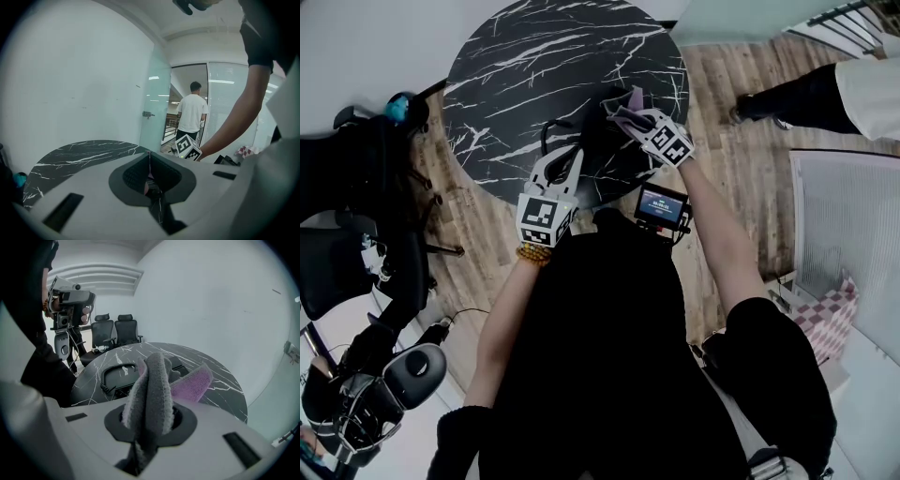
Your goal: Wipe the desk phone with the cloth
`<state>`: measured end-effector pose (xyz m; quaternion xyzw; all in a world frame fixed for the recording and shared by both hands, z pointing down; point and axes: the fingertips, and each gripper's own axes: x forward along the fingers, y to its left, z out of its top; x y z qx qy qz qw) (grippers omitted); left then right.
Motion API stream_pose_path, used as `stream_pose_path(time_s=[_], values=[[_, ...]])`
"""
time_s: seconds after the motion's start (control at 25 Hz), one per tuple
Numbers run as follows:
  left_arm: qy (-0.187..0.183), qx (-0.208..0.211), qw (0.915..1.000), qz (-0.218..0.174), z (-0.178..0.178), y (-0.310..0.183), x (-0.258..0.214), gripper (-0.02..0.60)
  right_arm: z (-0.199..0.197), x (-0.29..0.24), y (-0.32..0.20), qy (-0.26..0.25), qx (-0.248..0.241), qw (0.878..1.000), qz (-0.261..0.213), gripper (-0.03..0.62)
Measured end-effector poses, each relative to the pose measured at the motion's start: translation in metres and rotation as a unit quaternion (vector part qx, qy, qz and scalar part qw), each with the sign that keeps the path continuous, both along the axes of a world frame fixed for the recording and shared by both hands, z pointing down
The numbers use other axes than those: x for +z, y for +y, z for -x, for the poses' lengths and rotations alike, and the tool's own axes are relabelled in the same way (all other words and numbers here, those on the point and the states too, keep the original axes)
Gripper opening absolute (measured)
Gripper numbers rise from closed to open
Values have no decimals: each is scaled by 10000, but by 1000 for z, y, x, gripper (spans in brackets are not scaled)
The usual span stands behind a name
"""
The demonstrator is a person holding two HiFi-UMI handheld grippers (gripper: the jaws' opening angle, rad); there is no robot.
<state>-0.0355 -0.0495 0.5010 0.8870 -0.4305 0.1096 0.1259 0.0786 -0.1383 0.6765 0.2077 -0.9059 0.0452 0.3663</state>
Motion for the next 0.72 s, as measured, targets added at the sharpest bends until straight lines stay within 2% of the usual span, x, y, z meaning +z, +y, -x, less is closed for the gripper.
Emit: stream_pose_path(time_s=[0.72], values=[[-6,83,10000,38,-9,-2,5,17,15,23,44,178,-789,9950,580,63]])
